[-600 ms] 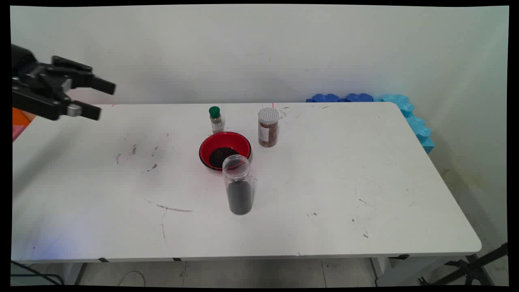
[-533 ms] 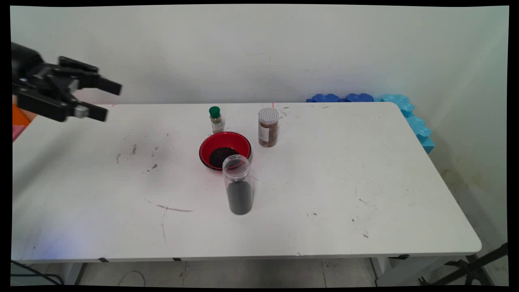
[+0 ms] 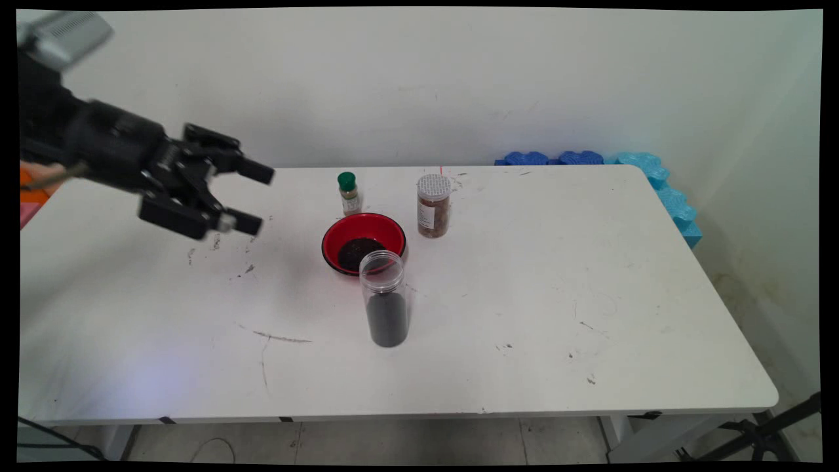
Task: Pick up the black seasoning powder from the table
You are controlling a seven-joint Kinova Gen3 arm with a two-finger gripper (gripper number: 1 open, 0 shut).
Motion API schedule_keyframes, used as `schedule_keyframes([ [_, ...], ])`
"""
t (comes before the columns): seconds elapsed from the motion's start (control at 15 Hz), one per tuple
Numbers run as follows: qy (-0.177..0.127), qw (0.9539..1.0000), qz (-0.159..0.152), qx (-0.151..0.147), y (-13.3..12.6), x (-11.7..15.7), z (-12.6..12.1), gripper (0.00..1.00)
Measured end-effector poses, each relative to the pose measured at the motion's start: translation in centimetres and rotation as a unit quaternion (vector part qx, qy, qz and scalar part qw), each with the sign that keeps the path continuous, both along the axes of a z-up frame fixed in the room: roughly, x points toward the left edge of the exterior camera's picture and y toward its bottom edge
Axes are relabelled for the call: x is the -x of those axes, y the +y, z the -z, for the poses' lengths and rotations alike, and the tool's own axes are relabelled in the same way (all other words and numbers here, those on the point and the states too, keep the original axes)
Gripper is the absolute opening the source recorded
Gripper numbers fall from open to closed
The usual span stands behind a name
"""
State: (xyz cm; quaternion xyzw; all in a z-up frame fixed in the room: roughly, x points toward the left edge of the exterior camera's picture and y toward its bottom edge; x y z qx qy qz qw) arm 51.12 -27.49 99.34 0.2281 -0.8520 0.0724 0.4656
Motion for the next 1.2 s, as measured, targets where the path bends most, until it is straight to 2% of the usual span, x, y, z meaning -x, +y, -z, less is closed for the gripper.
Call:
schedule_keyframes([
  [0.2, -0.009, 1.0, 0.003, 0.003, -0.4, 1.6, 2.6, 1.0],
  [0.6, -0.02, 0.9998, 0.008, 0.002, -1.0, 2.9, 8.0, 1.0],
  [1.2, -0.022, 0.9995, 0.019, 0.008, -2.0, 5.5, 12.7, 1.0],
])
